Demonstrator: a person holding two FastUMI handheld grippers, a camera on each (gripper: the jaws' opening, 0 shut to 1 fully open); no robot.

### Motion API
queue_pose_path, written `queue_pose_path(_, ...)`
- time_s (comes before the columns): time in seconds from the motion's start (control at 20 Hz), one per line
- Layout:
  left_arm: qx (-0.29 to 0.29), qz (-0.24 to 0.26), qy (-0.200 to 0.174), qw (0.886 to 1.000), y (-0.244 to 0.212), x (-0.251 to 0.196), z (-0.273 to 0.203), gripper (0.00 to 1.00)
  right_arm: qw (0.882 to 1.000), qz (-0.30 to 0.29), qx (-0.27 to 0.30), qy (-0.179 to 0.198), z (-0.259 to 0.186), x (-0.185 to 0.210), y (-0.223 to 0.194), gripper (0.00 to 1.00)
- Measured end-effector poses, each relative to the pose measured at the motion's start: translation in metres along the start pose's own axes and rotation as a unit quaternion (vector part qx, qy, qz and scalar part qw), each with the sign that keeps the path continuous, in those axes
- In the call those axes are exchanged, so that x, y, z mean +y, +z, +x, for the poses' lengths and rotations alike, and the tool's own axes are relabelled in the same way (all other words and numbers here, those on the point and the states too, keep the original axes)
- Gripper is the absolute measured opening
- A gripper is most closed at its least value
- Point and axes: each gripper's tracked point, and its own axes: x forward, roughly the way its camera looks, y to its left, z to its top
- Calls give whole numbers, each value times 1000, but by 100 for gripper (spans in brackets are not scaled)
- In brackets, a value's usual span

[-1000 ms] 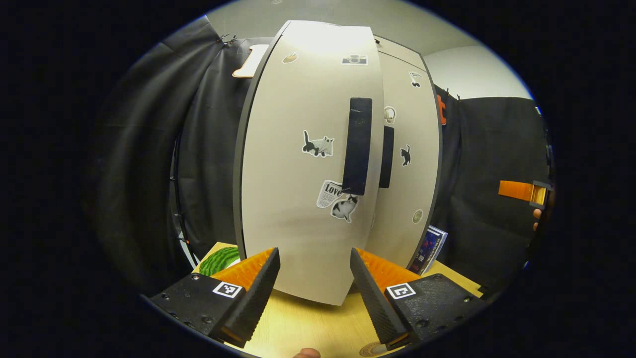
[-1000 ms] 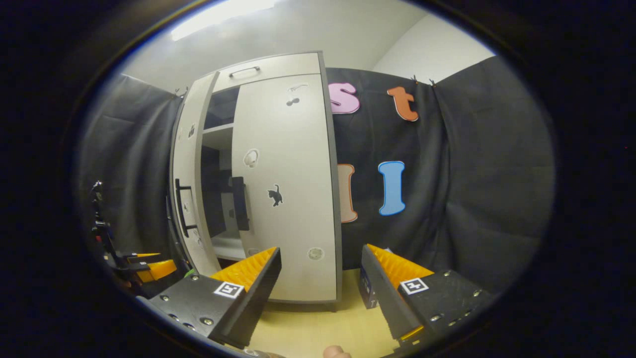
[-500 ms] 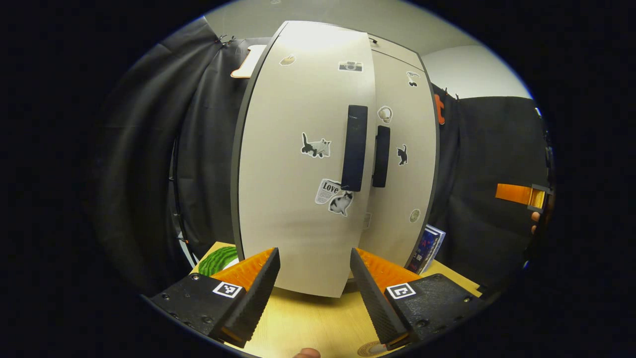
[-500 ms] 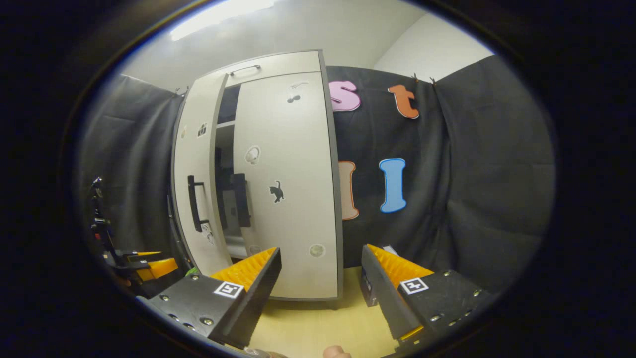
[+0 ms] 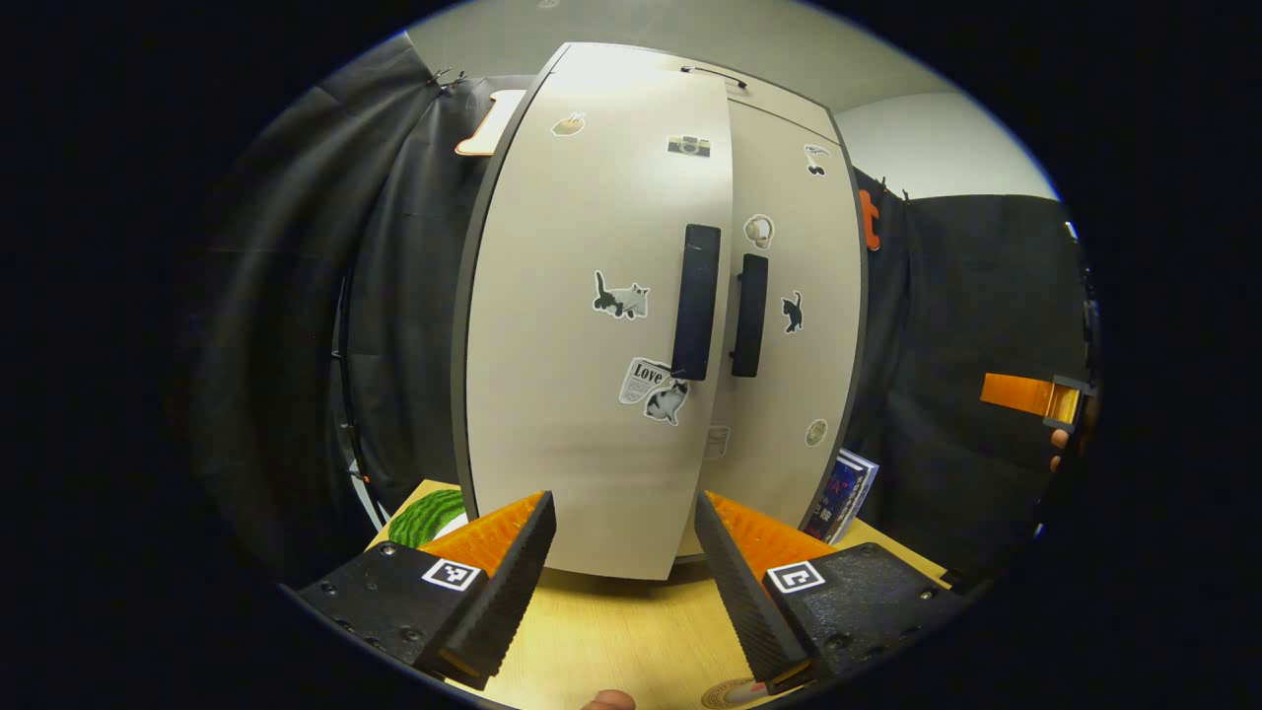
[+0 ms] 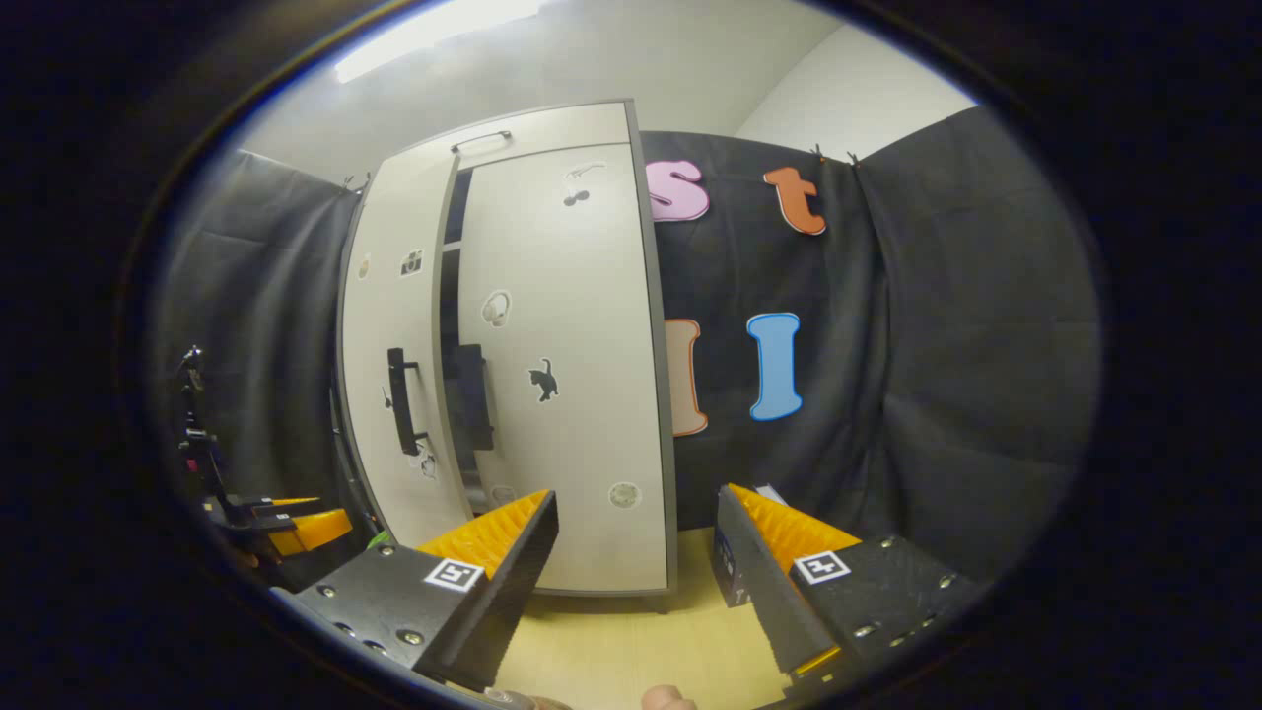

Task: Grasp the bottle in the cabinet with the left hand and place it on the coaster, then close the right door with the right hand and the left door with the left hand.

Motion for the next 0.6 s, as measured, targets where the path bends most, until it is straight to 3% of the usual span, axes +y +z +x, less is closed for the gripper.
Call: queue_pose_path(0.6,-9,-4,3,1000,19,-13,-5,90,1000,-7,-1,5,-12,0,-1,99)
